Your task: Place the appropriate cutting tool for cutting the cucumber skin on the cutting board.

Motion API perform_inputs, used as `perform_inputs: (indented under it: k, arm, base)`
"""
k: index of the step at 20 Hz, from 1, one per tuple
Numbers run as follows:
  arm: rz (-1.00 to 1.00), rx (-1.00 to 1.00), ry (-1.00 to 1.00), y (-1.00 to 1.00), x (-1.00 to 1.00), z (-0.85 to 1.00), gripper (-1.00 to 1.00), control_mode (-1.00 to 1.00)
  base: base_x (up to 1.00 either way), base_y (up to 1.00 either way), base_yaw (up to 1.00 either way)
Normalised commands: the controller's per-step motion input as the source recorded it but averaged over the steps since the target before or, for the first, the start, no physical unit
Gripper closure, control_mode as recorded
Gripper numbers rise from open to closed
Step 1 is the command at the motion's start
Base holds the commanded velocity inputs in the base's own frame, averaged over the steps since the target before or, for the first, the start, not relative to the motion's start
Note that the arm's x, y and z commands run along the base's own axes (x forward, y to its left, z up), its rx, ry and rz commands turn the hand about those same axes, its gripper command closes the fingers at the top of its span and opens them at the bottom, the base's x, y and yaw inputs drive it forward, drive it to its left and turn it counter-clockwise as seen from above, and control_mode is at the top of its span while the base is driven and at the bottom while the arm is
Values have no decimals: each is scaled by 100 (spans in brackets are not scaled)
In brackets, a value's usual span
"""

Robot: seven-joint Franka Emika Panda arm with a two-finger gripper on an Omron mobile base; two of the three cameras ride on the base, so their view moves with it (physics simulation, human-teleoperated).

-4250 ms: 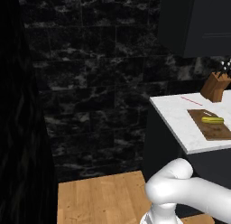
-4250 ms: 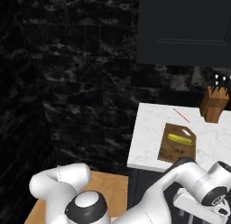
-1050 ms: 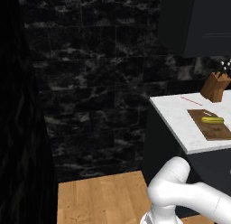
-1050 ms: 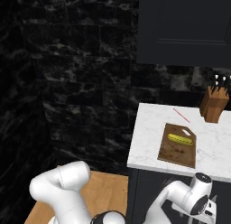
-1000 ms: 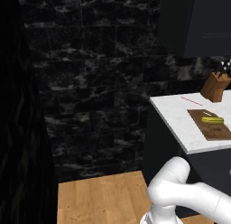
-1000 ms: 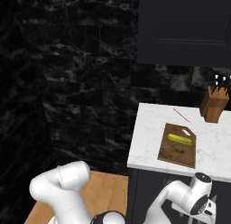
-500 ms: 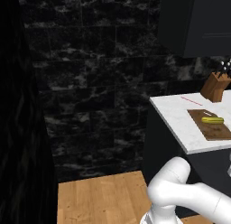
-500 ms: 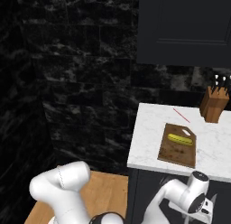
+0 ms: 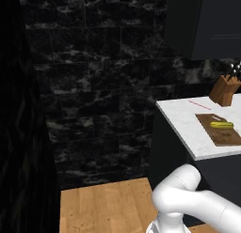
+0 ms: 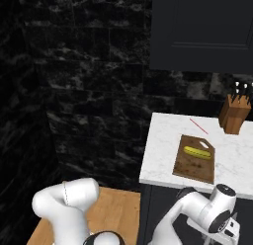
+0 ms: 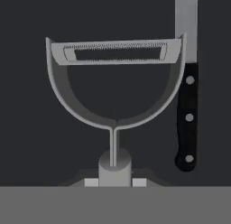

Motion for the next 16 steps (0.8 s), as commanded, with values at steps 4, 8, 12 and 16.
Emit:
perform_inputs:
  k: [4,8,12,16]
  arm:
    - [-10,0,-6,4,-49,94,100,-100]
    - [-22,0,-3,27,-23,72,100,-100]
    - [-35,0,-3,36,-9,62,100,-100]
    - [-32,0,-9,14,-10,89,100,-100]
  base:
    - [0,0,0]
    - [0,0,0]
    - [0,0,0]
    - [0,0,0]
